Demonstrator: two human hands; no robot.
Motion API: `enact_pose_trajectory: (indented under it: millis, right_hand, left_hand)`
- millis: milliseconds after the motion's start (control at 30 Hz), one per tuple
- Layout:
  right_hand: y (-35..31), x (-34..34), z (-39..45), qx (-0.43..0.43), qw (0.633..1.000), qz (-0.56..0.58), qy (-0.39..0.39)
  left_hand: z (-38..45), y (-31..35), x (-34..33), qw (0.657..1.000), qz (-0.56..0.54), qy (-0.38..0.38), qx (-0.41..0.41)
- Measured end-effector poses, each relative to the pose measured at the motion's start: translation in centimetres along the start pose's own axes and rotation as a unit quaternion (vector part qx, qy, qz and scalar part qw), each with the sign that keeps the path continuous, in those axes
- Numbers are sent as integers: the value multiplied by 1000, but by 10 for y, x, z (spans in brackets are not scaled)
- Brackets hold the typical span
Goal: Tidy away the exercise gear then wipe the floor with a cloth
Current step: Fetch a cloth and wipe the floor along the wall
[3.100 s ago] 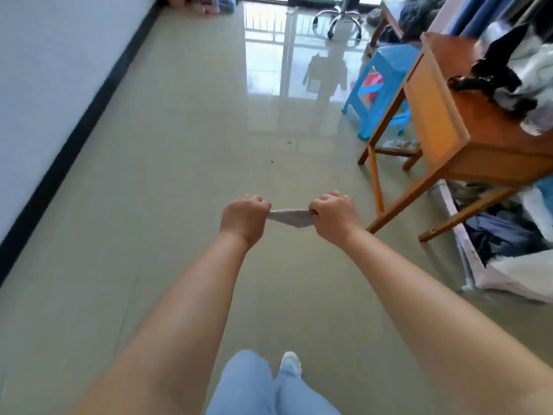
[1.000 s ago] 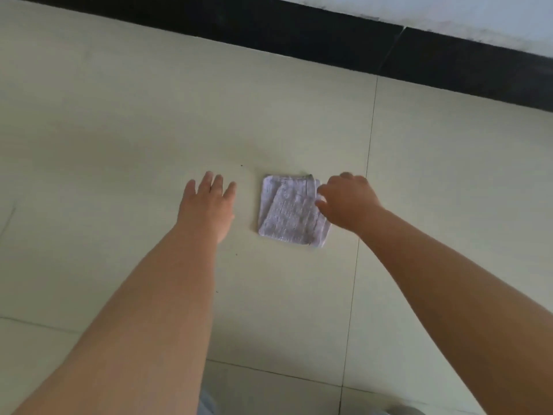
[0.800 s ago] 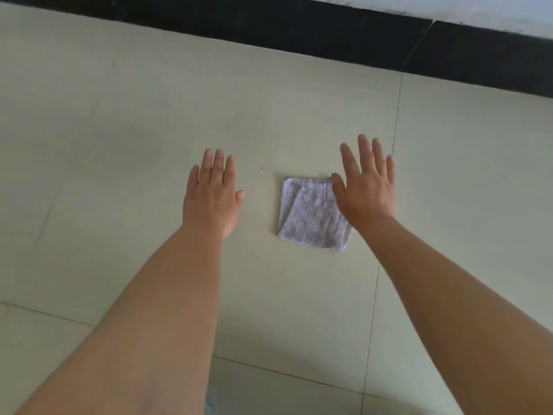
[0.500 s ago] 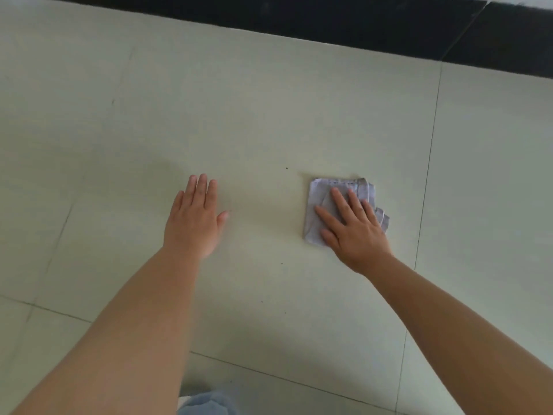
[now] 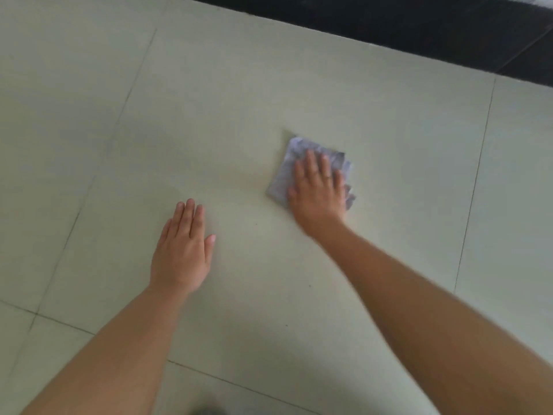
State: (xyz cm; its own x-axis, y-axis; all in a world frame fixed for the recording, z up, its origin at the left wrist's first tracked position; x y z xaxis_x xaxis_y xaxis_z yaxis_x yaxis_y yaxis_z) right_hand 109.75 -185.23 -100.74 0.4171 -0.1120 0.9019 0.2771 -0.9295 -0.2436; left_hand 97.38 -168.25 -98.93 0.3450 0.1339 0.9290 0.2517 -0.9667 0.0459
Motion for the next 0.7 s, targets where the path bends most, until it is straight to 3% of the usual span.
enact_pose_trajectory:
  millis: [100,200,267,367,433,467,500,533,600,700]
  right_hand:
    - [-18,-39,-71,107,993,-42,15]
    - [41,-54,-138,141,986,-68,-49]
    - [91,-35,-140,47,996,-73,-26]
    - [128,7,-77,-209,977,4,37]
    - [97,24,-21,-247,965,10,92]
    - [64,25,0,-189,975,-1,115]
    - [29,15,11,-118,990,-5,77]
    - [-5,-2,6,-58,997,-11,43]
    - [-49,-39,-39,45,996,-44,60]
    - [-36,-67,-132,127,991,-42,-32]
  left_hand:
    - [20,-11,2,1000,7,16,-15]
    - [40,-14,11,999,-12,49,-19]
    - [46,-12,12,998,-41,52,-6]
    - [46,-7,4,997,-62,53,13]
    - [48,-7,-1,996,-72,58,19]
    - [48,-8,-1,995,-77,61,20]
    - [49,-10,0,994,-87,57,23]
    - [50,-13,1,994,-99,49,20]
    - [52,-18,8,992,-120,39,-6]
    - [49,-33,17,993,-99,63,-23]
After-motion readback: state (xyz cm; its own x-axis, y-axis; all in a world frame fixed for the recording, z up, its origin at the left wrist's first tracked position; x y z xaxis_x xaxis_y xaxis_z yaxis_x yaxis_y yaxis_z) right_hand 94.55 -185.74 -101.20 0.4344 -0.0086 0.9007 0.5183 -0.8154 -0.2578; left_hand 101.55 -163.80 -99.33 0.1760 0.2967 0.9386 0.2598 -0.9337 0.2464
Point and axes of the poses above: each hand's wrist, its own z-axis towards the middle knuckle, its own x-axis out of the back of the hand, y = z × x, the point moved 5 cm from there along z, towards the middle knuckle
